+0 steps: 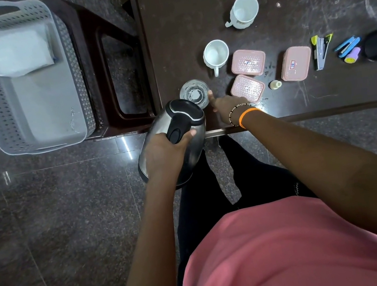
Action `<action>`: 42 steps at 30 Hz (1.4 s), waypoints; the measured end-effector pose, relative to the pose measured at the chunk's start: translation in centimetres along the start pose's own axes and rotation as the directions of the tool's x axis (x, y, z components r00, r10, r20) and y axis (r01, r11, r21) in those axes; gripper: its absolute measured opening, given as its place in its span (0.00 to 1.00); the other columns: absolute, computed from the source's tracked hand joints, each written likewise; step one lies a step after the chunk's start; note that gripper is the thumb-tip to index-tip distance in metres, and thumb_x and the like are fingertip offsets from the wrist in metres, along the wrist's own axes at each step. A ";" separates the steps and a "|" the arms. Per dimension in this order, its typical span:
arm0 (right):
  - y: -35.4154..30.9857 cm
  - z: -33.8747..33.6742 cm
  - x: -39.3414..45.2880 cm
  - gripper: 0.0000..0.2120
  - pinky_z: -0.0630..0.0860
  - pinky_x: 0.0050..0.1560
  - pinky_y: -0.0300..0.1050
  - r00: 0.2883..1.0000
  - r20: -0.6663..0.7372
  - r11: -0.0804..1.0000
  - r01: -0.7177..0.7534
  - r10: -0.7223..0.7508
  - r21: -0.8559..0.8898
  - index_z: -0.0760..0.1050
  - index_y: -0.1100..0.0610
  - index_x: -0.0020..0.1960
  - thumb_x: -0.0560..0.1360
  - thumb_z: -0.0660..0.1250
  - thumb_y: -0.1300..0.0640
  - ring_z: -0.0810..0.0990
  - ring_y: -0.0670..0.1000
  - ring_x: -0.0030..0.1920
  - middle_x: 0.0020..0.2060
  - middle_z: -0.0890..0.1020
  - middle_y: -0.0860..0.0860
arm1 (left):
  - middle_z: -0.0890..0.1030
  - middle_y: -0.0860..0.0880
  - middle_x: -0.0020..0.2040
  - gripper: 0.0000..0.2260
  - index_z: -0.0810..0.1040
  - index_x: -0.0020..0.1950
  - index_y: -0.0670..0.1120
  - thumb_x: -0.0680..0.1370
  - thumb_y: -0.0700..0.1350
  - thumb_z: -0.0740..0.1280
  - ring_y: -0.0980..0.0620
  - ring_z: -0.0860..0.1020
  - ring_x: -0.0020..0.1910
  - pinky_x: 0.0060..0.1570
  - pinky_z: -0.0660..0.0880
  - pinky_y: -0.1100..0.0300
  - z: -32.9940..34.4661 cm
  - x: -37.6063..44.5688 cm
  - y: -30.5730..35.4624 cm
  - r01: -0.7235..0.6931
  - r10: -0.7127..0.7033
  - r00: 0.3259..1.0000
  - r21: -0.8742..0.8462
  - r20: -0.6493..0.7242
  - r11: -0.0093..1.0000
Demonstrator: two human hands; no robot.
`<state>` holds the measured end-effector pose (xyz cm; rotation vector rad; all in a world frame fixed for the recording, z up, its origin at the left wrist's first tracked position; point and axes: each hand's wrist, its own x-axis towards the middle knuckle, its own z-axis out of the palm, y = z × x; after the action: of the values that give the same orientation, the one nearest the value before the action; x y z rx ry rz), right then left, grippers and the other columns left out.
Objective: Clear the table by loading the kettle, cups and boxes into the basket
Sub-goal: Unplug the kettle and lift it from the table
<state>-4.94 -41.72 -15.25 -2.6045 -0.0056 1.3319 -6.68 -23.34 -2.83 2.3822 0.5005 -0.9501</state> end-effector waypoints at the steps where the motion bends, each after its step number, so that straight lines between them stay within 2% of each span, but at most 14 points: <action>1: 0.0 0.0 0.0 0.34 0.74 0.55 0.59 1.000 0.002 1.000 -0.001 0.001 -0.001 0.43 0.52 0.76 0.75 0.55 0.64 0.75 0.64 0.61 0.63 0.75 0.62 | 0.74 0.49 0.31 0.25 0.74 0.38 0.42 0.67 0.66 0.68 0.46 0.76 0.35 0.34 0.67 0.58 0.0 0.0 0.0 0.001 -0.001 1.000 0.000 0.000 1.000; 7: 0.1 -0.2 -0.1 0.34 0.74 0.56 0.57 1.000 0.002 1.000 0.003 -0.003 0.007 0.44 0.51 0.76 0.75 0.55 0.65 0.75 0.63 0.62 0.64 0.75 0.61 | 0.74 0.48 0.33 0.25 0.75 0.39 0.42 0.67 0.65 0.68 0.45 0.75 0.36 0.36 0.70 0.57 0.0 0.1 -0.1 0.003 -0.003 1.000 -0.020 0.003 1.000; 14: 0.1 -0.3 -0.2 0.34 0.73 0.57 0.57 1.000 0.008 1.000 0.005 -0.005 0.007 0.43 0.51 0.76 0.76 0.55 0.64 0.75 0.62 0.62 0.64 0.74 0.61 | 0.74 0.49 0.33 0.25 0.74 0.40 0.42 0.67 0.66 0.68 0.46 0.74 0.36 0.36 0.68 0.57 0.2 0.1 -0.1 0.011 -0.011 1.000 -0.015 0.004 1.000; 19: 0.1 -0.4 -0.3 0.33 0.72 0.59 0.58 1.000 0.014 1.000 -0.001 0.000 0.028 0.44 0.50 0.76 0.76 0.54 0.64 0.74 0.63 0.64 0.66 0.74 0.60 | 0.76 0.47 0.35 0.27 0.76 0.42 0.40 0.67 0.66 0.68 0.45 0.77 0.38 0.37 0.72 0.54 0.1 0.0 0.0 -0.003 0.003 1.000 -0.004 -0.006 1.000; 27: 0.0 -0.7 -0.4 0.34 0.73 0.58 0.58 1.000 0.030 1.000 -0.009 0.008 0.019 0.44 0.50 0.76 0.76 0.55 0.65 0.74 0.63 0.63 0.65 0.73 0.60 | 0.76 0.47 0.35 0.27 0.76 0.43 0.40 0.67 0.66 0.68 0.45 0.76 0.37 0.36 0.71 0.55 0.1 0.0 0.1 0.006 -0.006 1.000 -0.017 0.006 1.000; 33: -0.1 -0.7 -0.4 0.34 0.73 0.58 0.58 0.999 0.032 1.000 -0.004 0.004 0.019 0.44 0.49 0.76 0.76 0.55 0.65 0.74 0.63 0.63 0.65 0.73 0.60 | 0.74 0.48 0.34 0.25 0.74 0.39 0.42 0.67 0.66 0.68 0.46 0.75 0.36 0.35 0.70 0.56 0.1 0.1 0.1 0.007 -0.007 1.000 0.001 0.012 1.000; 39: 0.1 -0.5 -0.3 0.33 0.73 0.57 0.58 1.000 0.015 1.000 -0.010 0.010 0.019 0.46 0.48 0.76 0.76 0.55 0.64 0.75 0.63 0.62 0.64 0.74 0.61 | 0.75 0.46 0.35 0.27 0.76 0.42 0.40 0.67 0.66 0.68 0.40 0.80 0.43 0.38 0.73 0.53 0.0 0.0 0.4 0.001 -0.001 1.000 0.015 0.011 1.000; 42: 0.2 -0.4 -0.2 0.33 0.74 0.57 0.58 1.000 0.014 1.000 -0.003 0.003 0.015 0.47 0.47 0.76 0.76 0.55 0.64 0.75 0.63 0.62 0.63 0.74 0.61 | 0.76 0.46 0.35 0.27 0.75 0.41 0.40 0.67 0.66 0.68 0.40 0.80 0.43 0.37 0.72 0.54 0.0 0.0 0.5 0.002 -0.002 1.000 0.022 0.008 1.000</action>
<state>-4.69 -41.97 -14.91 -2.5838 0.0062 1.3456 -6.42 -23.72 -2.71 2.3970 0.4921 -0.9711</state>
